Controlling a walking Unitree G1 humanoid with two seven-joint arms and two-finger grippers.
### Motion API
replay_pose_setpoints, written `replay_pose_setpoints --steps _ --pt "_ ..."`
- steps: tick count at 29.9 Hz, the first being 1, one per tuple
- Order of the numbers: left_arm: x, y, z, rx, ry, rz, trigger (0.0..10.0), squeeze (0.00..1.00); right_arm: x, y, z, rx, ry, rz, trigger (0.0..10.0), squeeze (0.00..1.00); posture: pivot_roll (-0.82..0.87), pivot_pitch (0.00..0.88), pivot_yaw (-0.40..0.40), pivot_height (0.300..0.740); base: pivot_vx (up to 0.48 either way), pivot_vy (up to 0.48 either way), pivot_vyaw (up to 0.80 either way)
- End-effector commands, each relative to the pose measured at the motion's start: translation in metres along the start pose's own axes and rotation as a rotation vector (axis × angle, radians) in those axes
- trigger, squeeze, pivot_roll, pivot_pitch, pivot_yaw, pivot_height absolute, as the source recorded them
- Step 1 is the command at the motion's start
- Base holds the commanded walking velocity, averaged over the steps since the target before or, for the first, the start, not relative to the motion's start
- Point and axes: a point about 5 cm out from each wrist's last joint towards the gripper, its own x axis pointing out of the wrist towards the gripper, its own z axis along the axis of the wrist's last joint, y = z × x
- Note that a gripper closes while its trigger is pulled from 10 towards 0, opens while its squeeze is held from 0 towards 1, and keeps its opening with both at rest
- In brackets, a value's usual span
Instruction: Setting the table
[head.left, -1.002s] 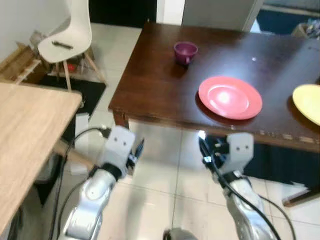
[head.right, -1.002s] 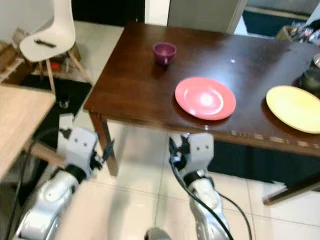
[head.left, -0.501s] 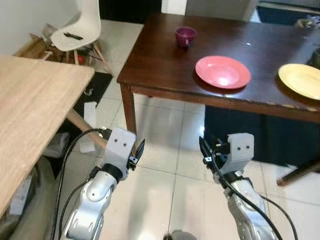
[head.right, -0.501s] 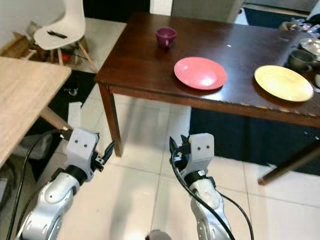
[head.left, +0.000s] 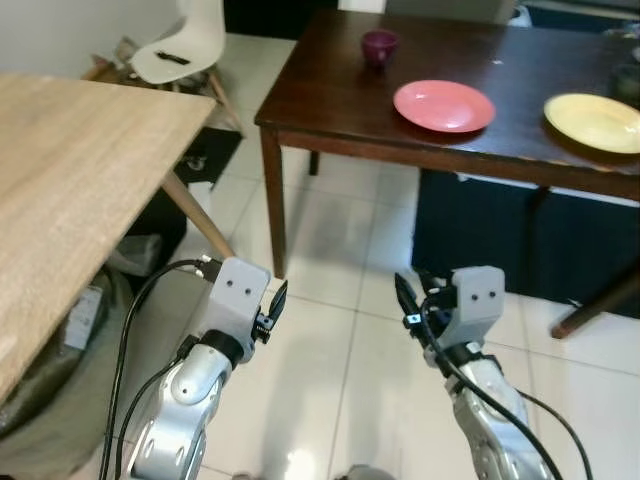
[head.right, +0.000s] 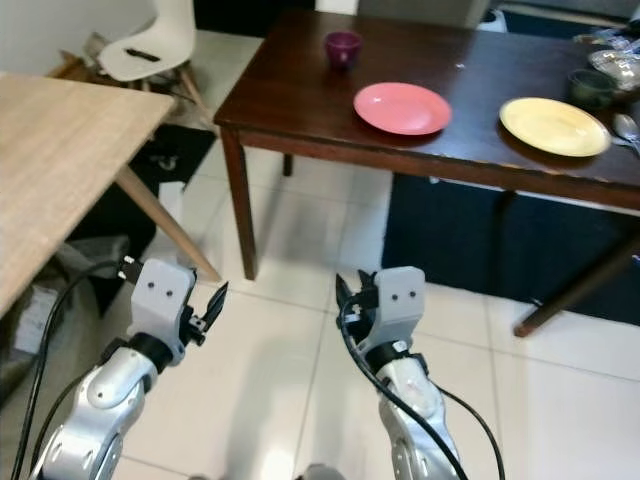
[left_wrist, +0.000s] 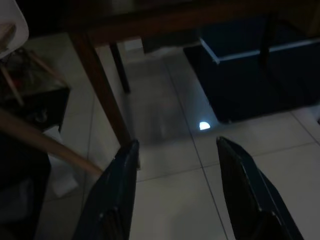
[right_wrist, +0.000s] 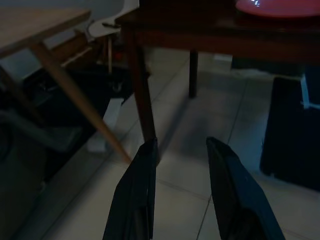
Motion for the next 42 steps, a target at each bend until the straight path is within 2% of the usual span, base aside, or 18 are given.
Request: replay_pose_setpoints --steps 1,22,27,42 --pt "-0.0045 0.0023 -0.0079 -0.001 0.033 0.006 10.0 0.00 -0.0005 0.0037 -0.0028 0.015 0.012 0.010 10.0 0.00 -0.12 0.044 0.036 0.740 -0.379 0.000 0.00" --pt "-0.0033 0.0016 -0.0081 0.001 0.033 0.000 10.0 0.00 0.0005 0.0031 -0.0024 0.009 0.010 0.013 10.0 0.00 -0.12 0.034 0.035 0.740 -0.357 0.000 0.00" --pt "-0.0032 -0.0001 -0.0080 -0.023 0.039 -0.009 10.0 0.00 -0.0001 0.0027 -0.0021 0.009 0.012 0.010 10.0 0.00 -0.13 0.039 0.036 0.740 0.000 0.000 0.00" --pt "-0.0044 -0.0017 -0.0088 -0.024 0.045 -0.017 10.0 0.00 -0.0007 0.0026 -0.0025 0.017 0.013 0.005 10.0 0.00 -0.13 0.042 0.036 0.740 0.000 0.000 0.00"
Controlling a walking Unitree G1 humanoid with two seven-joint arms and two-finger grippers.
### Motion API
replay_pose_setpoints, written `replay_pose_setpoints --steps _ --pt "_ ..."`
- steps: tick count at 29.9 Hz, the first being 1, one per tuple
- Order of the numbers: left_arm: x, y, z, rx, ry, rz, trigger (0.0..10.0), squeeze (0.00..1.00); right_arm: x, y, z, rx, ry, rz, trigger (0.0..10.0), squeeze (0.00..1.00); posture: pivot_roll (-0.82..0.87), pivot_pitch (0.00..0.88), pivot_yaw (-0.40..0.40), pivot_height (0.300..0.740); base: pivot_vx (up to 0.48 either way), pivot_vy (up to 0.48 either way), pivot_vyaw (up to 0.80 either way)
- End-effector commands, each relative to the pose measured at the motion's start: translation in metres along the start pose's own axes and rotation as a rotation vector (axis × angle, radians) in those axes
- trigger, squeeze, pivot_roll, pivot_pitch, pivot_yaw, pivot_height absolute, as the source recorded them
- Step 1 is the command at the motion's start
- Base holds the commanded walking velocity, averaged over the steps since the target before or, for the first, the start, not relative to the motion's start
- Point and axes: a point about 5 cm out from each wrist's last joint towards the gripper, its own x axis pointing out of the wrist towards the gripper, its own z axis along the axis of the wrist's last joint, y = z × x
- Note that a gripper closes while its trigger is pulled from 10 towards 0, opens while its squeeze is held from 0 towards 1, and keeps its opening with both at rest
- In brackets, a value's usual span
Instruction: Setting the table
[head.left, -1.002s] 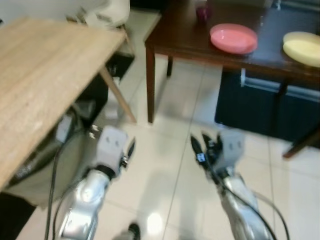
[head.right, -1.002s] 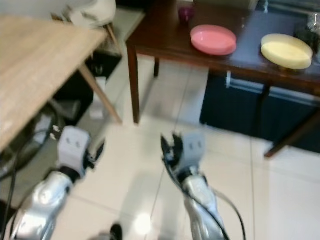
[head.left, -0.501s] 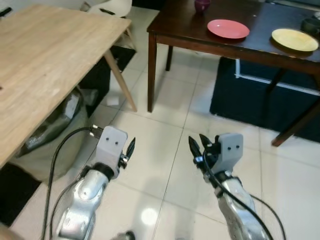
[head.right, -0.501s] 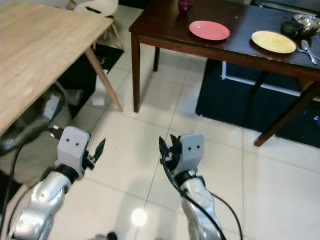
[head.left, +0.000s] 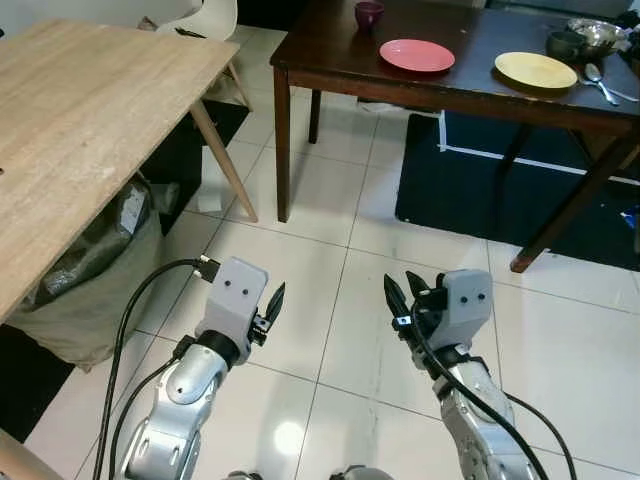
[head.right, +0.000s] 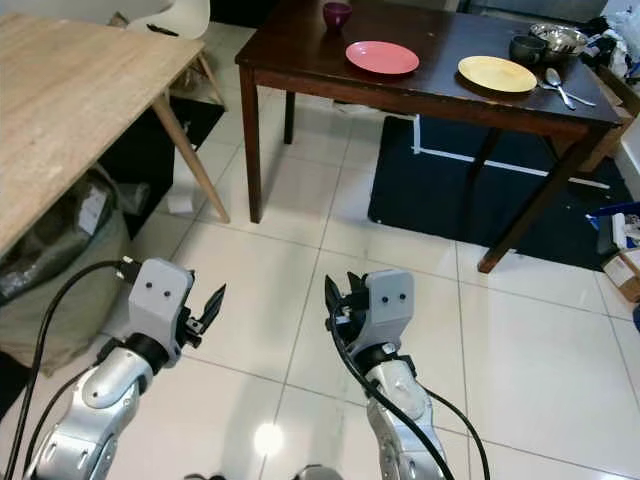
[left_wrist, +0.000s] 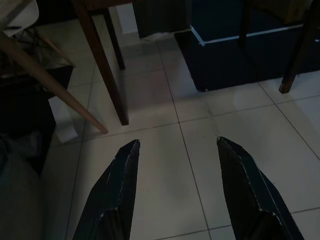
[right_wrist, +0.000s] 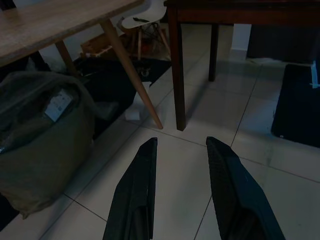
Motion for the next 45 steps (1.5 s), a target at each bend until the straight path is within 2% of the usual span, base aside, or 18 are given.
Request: replay_pose_setpoints --steps 1,28,33,40,45 --pt "-0.001 0.000 -0.003 -0.009 0.018 -0.004 10.0 0.00 -0.001 -0.003 -0.001 0.006 0.010 -0.010 10.0 0.00 -0.13 0.042 0.036 0.740 0.000 0.000 0.00" --pt "0.000 0.001 -0.003 0.007 0.017 0.003 10.0 0.00 0.000 -0.003 -0.001 0.003 0.008 -0.008 10.0 0.00 -0.13 0.042 0.033 0.740 0.000 0.000 0.00" --pt "-0.001 0.003 -0.005 -0.020 0.009 0.019 10.0 0.00 0.001 0.000 -0.002 -0.011 0.009 0.015 10.0 0.00 -0.13 0.028 0.034 0.740 0.000 0.000 0.00" --pt "0.003 0.011 -0.005 -0.027 -0.007 0.077 10.0 0.00 0.010 0.001 0.005 -0.041 -0.012 0.059 10.0 0.00 -0.15 0.000 0.012 0.740 0.000 0.000 0.00" --pt "0.004 0.008 -0.005 -0.025 -0.014 0.080 10.0 0.00 0.012 -0.002 0.006 -0.056 -0.007 0.078 10.0 0.00 -0.14 0.000 -0.004 0.740 0.000 0.000 0.00"
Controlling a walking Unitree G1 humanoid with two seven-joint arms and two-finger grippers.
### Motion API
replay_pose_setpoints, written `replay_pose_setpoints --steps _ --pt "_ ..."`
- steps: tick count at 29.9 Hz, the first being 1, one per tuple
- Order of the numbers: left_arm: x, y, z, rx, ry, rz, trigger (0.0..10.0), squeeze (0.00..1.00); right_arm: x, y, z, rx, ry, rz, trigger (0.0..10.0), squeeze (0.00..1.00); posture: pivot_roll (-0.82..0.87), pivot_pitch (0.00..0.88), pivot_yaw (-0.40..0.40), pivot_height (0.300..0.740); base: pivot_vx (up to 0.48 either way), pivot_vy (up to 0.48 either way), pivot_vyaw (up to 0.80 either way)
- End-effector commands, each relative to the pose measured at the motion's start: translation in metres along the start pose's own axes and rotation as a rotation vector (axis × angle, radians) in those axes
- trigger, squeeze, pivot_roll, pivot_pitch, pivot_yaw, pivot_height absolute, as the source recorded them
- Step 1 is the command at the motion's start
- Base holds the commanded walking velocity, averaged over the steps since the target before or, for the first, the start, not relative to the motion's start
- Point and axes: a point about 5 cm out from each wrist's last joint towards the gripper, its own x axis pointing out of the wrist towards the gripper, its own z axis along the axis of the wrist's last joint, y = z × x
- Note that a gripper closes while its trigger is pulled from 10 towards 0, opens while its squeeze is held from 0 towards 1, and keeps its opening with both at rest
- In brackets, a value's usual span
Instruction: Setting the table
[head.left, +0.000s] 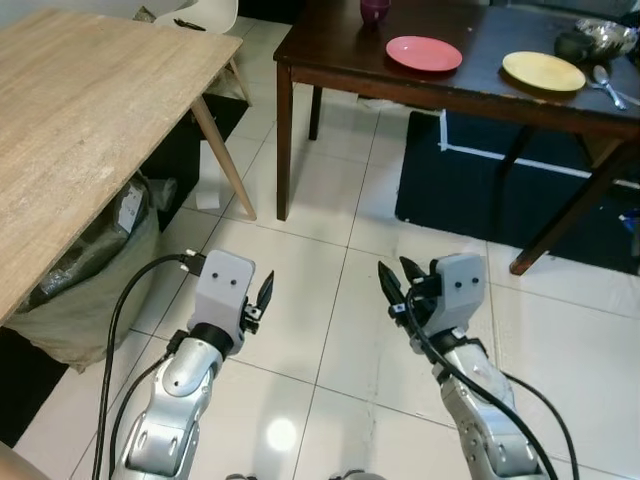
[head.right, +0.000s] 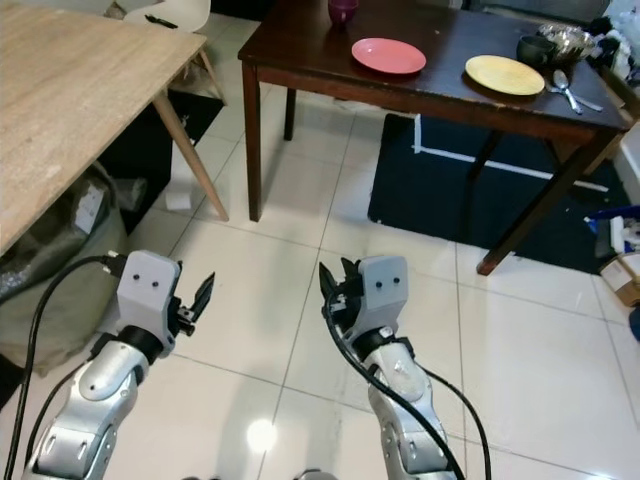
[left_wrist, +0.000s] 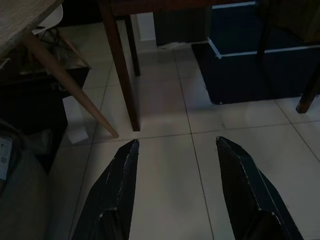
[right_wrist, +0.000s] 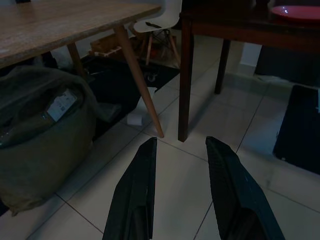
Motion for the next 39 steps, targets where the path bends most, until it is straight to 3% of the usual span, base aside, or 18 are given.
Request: replay_pose_setpoints --steps 1,39 --pt "-0.0012 -0.0037 -0.0050 0.000 0.014 -0.008 10.0 0.00 -0.0018 -0.0021 -0.0050 -0.003 0.024 0.004 10.0 0.00 -0.14 0.000 -0.004 0.740 0.000 0.000 0.00" --pt "-0.0003 -0.0093 -0.0062 0.016 0.006 -0.049 10.0 0.00 -0.0051 0.0008 -0.0117 0.049 0.043 -0.016 10.0 0.00 -0.14 0.000 0.012 0.740 0.000 0.000 0.00"
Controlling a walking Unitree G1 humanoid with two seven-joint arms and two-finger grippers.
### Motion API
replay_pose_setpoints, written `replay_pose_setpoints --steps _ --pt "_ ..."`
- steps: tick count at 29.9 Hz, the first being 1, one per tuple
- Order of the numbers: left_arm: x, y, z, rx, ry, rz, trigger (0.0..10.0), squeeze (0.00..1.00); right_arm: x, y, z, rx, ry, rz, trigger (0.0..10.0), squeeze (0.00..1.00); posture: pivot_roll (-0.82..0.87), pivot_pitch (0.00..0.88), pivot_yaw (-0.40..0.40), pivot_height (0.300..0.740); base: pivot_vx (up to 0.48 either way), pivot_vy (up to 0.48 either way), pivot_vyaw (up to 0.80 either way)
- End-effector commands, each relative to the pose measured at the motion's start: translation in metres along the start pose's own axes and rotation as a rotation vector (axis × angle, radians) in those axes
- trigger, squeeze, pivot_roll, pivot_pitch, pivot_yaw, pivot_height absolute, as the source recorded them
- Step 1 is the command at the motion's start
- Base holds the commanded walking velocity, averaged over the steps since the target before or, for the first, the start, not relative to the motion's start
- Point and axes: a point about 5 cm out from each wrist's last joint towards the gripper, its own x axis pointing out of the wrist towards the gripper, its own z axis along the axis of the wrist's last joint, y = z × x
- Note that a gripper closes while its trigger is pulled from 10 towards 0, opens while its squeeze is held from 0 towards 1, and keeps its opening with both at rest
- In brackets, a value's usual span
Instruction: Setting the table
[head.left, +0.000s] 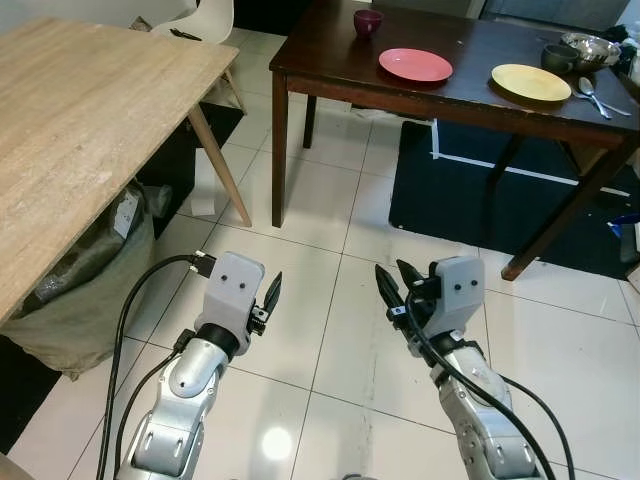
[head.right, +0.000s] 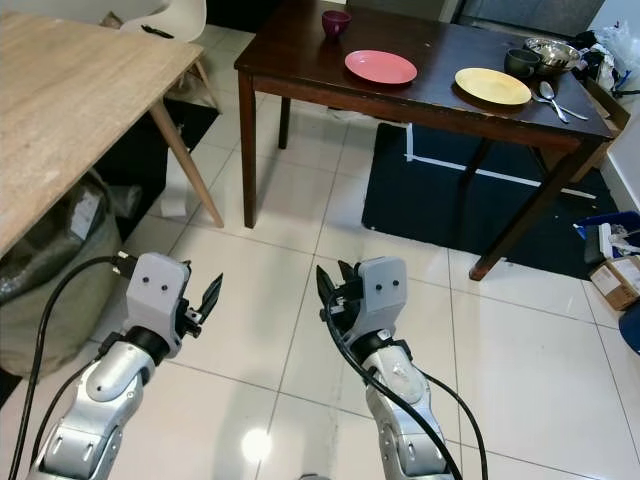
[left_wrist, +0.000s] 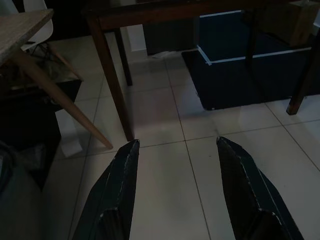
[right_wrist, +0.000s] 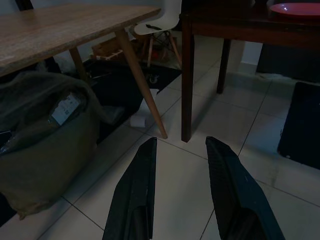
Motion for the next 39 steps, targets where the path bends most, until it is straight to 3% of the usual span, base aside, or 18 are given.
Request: replay_pose_setpoints --steps 1,11,28,39 --pt "-0.0020 -0.0019 -0.0068 -0.005 0.028 -0.005 10.0 0.00 -0.0035 -0.0022 -0.0075 0.010 0.034 -0.017 10.0 0.00 -0.14 0.000 0.012 0.740 0.000 0.000 0.00" --pt "-0.0018 -0.0012 -0.0057 -0.002 0.018 -0.001 10.0 0.00 -0.0038 -0.0019 -0.0077 0.008 0.036 -0.021 10.0 0.00 -0.14 0.000 0.014 0.740 0.000 0.000 0.00" --pt "-0.0002 -0.0013 -0.0029 0.009 -0.001 0.003 10.0 0.00 -0.0038 -0.0014 -0.0083 -0.011 0.038 -0.024 10.0 0.00 -0.14 0.001 0.014 0.740 0.476 0.000 0.00" --pt "-0.0009 -0.0022 -0.0036 0.009 -0.002 0.003 10.0 0.00 -0.0039 -0.0012 -0.0082 -0.010 0.037 -0.019 10.0 0.00 -0.14 0.002 0.013 0.740 0.480 0.000 0.76"
